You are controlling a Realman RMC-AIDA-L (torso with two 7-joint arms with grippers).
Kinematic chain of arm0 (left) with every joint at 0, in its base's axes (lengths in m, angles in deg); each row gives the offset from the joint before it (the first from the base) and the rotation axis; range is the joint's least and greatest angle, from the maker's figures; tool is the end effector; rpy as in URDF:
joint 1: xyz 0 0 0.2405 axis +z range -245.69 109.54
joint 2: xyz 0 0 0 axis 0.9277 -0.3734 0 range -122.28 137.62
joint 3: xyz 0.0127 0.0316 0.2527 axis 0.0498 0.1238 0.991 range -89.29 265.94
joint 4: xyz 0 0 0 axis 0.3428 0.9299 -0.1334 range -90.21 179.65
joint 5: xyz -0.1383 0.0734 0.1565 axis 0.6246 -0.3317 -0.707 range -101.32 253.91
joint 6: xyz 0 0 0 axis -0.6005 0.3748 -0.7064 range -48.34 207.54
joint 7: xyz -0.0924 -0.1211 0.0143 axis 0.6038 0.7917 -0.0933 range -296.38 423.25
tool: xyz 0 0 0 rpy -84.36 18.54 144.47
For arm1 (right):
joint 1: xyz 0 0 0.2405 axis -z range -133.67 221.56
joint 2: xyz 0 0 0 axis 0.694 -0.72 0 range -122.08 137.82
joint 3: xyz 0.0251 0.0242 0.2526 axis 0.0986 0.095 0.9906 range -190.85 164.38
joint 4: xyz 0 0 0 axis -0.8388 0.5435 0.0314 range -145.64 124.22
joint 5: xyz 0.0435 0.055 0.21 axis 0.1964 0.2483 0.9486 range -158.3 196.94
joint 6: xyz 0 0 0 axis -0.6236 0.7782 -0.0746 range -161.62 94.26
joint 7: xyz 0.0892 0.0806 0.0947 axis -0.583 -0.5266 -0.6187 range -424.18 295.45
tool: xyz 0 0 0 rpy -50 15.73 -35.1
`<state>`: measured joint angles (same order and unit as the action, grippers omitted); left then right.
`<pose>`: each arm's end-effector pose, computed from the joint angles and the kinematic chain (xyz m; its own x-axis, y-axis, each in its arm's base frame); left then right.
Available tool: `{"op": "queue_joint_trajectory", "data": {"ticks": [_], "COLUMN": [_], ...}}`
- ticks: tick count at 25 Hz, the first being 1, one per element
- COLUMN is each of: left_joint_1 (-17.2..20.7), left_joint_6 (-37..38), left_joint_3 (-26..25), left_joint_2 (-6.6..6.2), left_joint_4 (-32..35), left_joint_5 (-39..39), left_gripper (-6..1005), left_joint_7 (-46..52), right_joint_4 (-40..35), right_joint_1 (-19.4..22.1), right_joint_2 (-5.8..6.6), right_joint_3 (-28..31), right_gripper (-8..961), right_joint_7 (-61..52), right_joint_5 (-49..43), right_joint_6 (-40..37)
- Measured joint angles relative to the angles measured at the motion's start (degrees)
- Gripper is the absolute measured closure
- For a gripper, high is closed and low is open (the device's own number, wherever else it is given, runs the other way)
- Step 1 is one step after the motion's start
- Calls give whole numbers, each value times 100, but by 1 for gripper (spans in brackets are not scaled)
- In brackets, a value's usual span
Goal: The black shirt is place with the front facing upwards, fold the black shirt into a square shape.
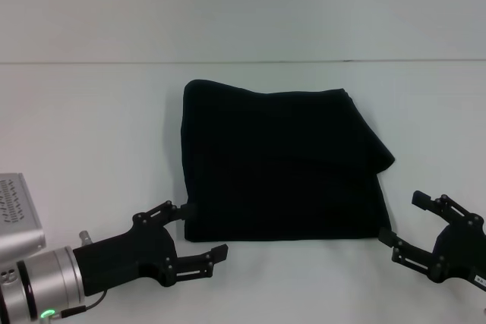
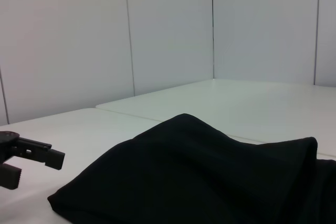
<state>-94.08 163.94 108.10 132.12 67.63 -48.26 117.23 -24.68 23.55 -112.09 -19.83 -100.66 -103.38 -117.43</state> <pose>-0.3061 0.2853 -0.0712 0.7626 0.2902 0.5781 0.5020 -0.8291 -0.2460 0.3501 0.2631 -0.0441 0.7736 -0.1596 -0.6133 -0.5259 -0.7017 -0.4806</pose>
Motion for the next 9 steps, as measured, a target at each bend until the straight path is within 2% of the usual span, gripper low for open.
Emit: {"op": "queue_joint_trajectory", "data": {"ticks": [9], "left_joint_1": [-30], "left_joint_6": [-193], "left_joint_3": [-15], "left_joint_2": [-1], "left_joint_4": [-7], "left_joint_5": [42], "left_gripper": [49], "left_joint_7": [0], "right_joint_4": [0], "right_joint_1": [-8], "right_joint_2": [0], "right_joint_3": [0], "right_gripper": [39], "right_joint_7": [0], "right_joint_5": [-4], "right_joint_6": [0]}}
